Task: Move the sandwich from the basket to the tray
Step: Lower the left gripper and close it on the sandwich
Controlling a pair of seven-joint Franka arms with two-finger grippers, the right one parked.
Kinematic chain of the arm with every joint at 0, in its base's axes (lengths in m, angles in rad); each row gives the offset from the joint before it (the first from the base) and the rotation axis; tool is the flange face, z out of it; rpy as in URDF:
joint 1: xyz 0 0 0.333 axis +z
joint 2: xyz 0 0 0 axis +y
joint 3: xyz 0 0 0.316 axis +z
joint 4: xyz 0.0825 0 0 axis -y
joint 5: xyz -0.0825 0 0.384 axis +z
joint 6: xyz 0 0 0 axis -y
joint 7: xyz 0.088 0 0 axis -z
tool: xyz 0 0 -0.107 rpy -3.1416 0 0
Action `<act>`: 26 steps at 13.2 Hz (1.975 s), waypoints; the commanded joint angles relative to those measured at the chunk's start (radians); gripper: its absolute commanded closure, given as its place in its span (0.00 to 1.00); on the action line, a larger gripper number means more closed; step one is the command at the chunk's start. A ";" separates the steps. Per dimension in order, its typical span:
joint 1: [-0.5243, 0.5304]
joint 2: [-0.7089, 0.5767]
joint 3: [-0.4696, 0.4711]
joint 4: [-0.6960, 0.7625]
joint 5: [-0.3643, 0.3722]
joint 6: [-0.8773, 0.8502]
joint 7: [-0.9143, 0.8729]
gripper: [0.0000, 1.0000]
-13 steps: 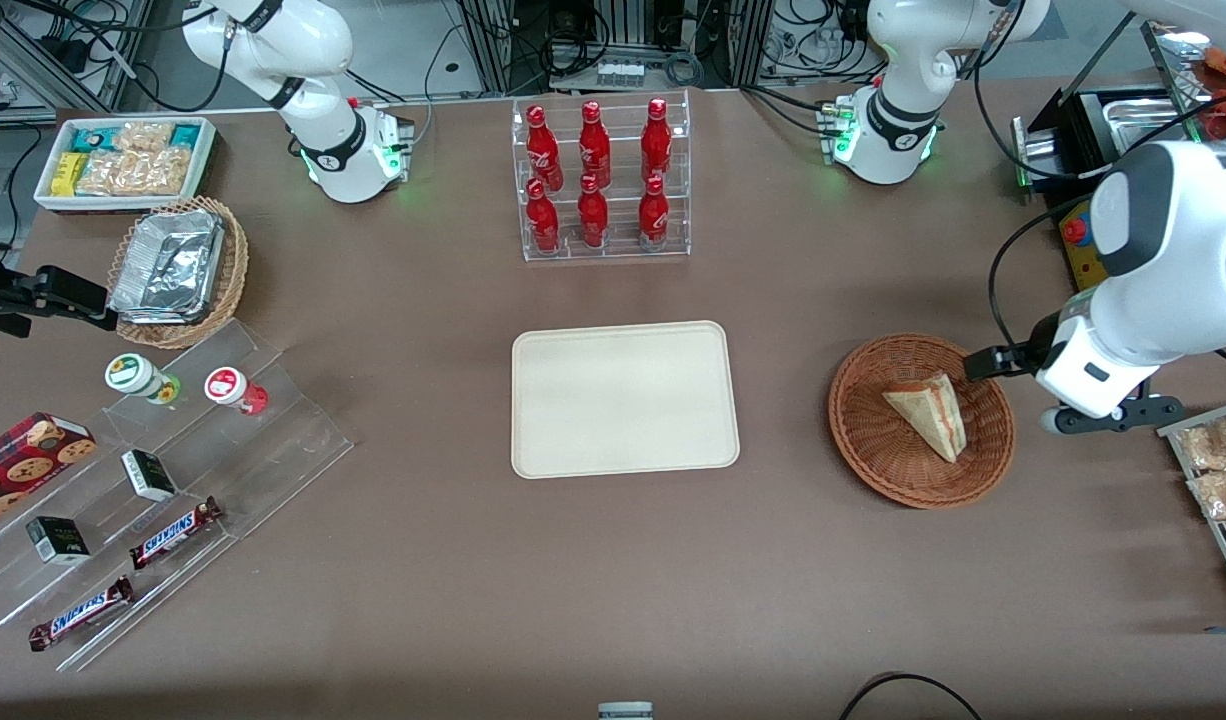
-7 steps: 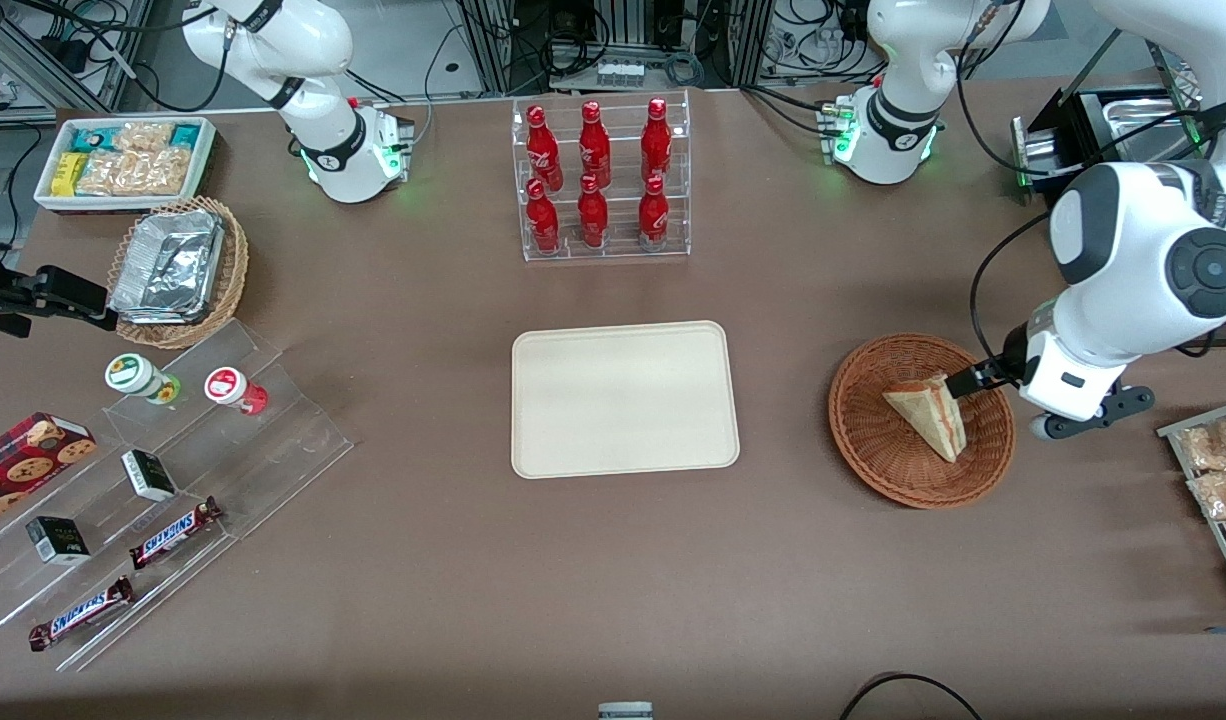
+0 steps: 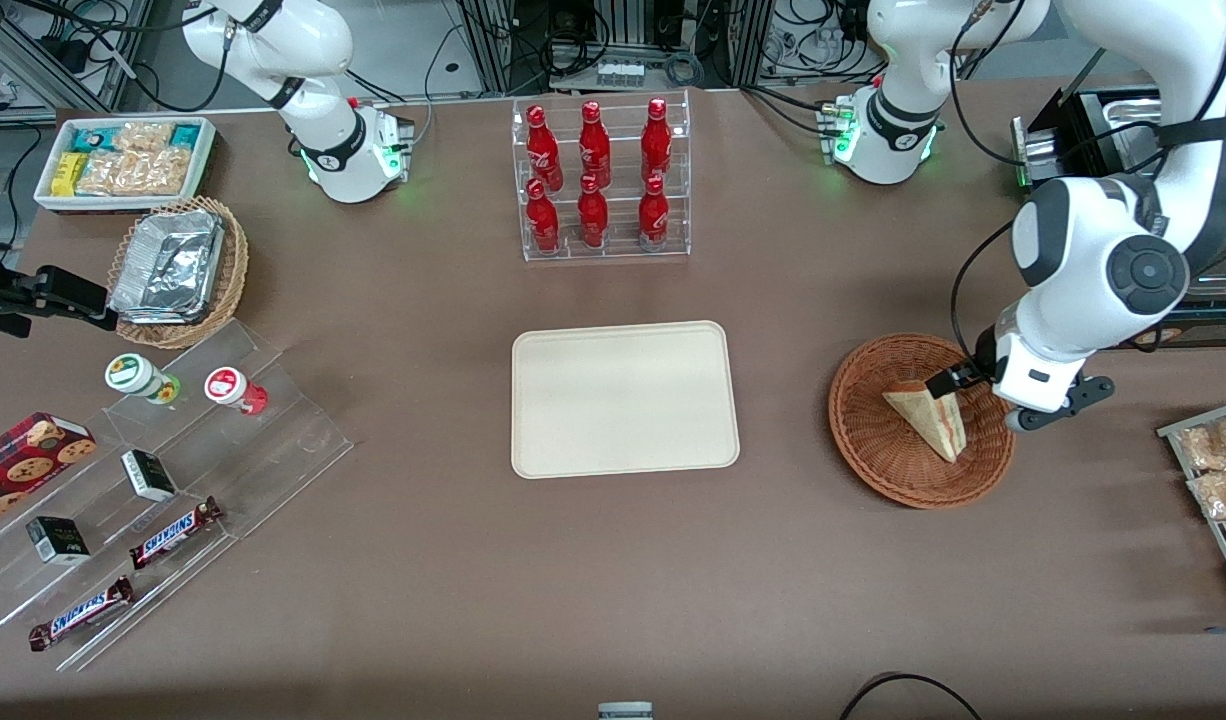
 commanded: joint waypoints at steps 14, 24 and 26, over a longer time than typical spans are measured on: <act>0.006 0.078 0.007 -0.152 0.004 0.300 -0.098 0.00; 0.006 0.115 0.026 -0.153 0.004 0.342 -0.128 1.00; 0.004 0.104 0.026 -0.150 0.004 0.314 -0.136 1.00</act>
